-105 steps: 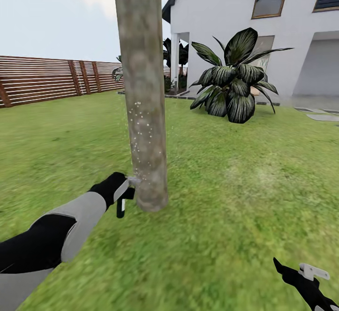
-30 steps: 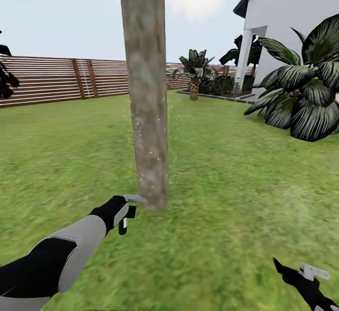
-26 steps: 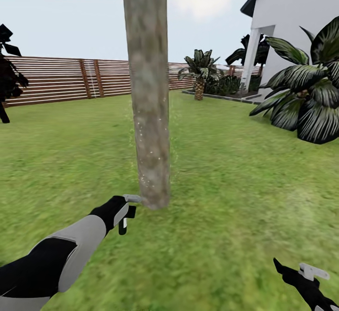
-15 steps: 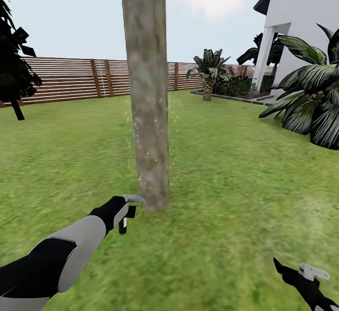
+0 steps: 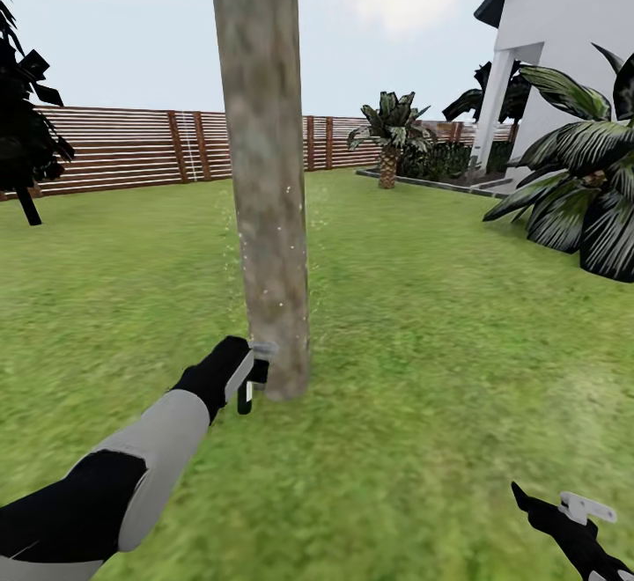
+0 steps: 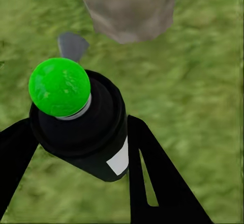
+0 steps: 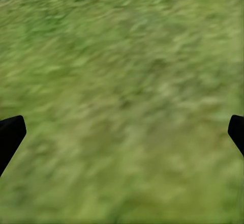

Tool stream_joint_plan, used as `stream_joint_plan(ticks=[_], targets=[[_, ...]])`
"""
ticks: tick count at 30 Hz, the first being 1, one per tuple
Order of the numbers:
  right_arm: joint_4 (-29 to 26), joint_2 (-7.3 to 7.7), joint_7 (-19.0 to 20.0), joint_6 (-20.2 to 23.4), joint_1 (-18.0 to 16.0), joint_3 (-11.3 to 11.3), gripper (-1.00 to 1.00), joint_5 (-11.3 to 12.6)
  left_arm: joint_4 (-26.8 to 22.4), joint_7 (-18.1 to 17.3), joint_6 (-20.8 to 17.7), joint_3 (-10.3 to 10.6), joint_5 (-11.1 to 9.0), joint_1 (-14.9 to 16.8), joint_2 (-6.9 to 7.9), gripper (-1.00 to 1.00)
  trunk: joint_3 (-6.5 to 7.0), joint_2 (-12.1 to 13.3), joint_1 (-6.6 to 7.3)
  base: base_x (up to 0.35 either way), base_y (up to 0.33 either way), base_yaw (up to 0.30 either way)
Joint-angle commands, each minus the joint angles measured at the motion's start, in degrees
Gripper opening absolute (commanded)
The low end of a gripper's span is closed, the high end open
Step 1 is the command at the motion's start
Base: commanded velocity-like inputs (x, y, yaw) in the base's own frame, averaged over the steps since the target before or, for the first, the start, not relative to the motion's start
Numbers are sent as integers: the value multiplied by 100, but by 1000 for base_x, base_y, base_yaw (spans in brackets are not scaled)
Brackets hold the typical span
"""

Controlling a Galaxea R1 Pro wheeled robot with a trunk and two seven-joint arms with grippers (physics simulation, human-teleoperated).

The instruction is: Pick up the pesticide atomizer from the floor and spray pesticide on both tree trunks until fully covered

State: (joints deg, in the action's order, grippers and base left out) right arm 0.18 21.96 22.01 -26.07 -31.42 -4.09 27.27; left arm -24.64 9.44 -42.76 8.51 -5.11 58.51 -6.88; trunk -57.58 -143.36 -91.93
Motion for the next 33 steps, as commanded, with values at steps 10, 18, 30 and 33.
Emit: stream_joint_plan(ticks=[10,18,30,33], targets=[[9,1,51,-8,-4,-40,100,16,-741,41,-1304,37,-60,269,-49,-100,-7,-1,0,0,0,0],[9,1,52,-8,-4,-40,100,16,-1229,49,-1382,37,-58,484,-59,-100,-7,-1,0,0,0,0],[7,1,50,-9,-4,-40,100,16,-1424,49,-1398,37,-59,1408,-68,-100,-7,-1,0,-49,0,0],[9,1,49,-10,-4,-40,100,16,-1400,49,-1401,37,-68,1728,-74,-100,-7,-1,0,0,0,0]])
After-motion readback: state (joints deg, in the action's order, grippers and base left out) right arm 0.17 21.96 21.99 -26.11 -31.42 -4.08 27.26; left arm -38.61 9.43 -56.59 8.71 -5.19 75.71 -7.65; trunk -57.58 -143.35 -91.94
